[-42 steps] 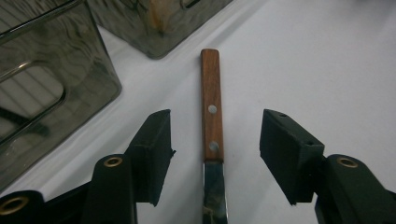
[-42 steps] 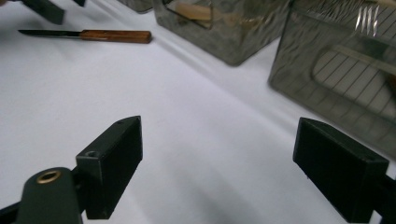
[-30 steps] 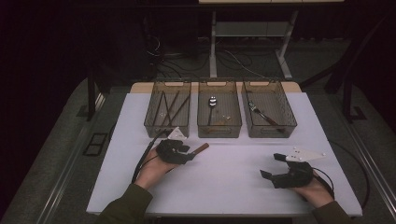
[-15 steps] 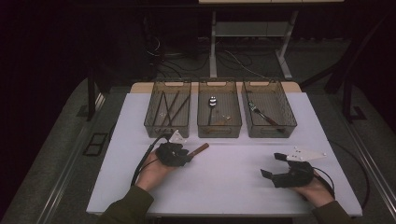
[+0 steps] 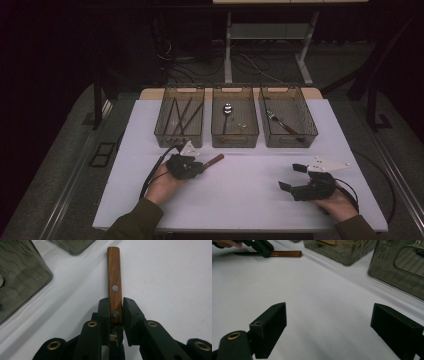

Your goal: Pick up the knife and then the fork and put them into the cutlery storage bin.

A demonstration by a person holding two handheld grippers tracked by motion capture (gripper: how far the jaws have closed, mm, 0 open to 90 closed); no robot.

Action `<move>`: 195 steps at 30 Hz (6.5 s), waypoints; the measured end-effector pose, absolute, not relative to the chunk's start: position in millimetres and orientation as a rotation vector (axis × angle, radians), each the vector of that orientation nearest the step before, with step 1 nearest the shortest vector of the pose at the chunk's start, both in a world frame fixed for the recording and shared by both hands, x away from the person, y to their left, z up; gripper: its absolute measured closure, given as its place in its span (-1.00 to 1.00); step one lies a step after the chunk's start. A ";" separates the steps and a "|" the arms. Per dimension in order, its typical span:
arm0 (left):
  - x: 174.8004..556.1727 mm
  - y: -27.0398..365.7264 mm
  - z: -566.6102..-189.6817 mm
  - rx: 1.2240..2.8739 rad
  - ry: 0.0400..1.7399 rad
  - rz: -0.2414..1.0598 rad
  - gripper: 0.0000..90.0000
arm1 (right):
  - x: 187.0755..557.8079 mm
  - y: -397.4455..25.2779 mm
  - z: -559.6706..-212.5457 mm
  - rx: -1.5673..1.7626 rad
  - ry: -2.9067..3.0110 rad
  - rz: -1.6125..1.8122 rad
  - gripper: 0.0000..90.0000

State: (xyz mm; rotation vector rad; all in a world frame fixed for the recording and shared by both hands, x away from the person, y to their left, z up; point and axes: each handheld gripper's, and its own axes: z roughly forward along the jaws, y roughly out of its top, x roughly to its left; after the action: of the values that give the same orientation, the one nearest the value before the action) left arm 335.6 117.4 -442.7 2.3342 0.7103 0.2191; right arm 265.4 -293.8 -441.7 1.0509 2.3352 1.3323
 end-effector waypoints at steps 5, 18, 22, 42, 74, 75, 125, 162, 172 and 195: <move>331.5 115.1 -436.6 2.363 0.649 0.135 0.72 | 266.3 -293.1 -439.5 1.030 2.354 1.358 -0.72; 306.4 85.7 -406.3 2.348 0.349 0.015 0.72 | 269.1 -270.7 -421.0 0.769 2.616 1.313 -0.70; 297.6 70.9 -400.5 2.368 0.239 0.004 0.71 | 271.7 -255.4 -415.7 0.675 2.686 1.289 -0.69; 283.4 28.7 -387.0 2.423 -0.032 -0.040 0.71 | 290.6 -179.5 -410.9 0.200 2.991 1.193 0.07; 289.0 55.3 -386.2 2.278 0.123 -0.047 0.05 | 291.2 -185.0 -407.0 0.229 2.990 1.202 0.66; 290.4 60.7 -385.7 2.268 0.146 -0.044 0.03 | 292.3 -187.7 -406.9 0.240 2.987 1.200 0.66; 278.4 152.1 -433.1 2.125 0.740 0.314 -1.00 | 351.0 -318.9 -352.4 1.041 2.473 1.229 0.66; 278.2 153.5 -430.8 2.089 0.738 0.312 -1.00 | 443.0 -350.9 -349.1 1.460 2.176 1.021 0.66; 278.4 154.0 -430.8 2.094 0.728 0.310 -1.00 | 462.5 -336.4 -366.5 1.503 2.205 0.912 0.66; 278.3 151.6 -433.2 2.116 0.721 0.290 -1.00 | 477.2 -314.3 -391.7 1.566 2.285 0.762 0.65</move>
State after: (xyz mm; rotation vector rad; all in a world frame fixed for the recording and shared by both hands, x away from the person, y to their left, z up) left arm 278.3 151.6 -433.2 2.1155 0.7209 0.2903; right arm 477.2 -314.3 -391.7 1.5655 2.2847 0.7621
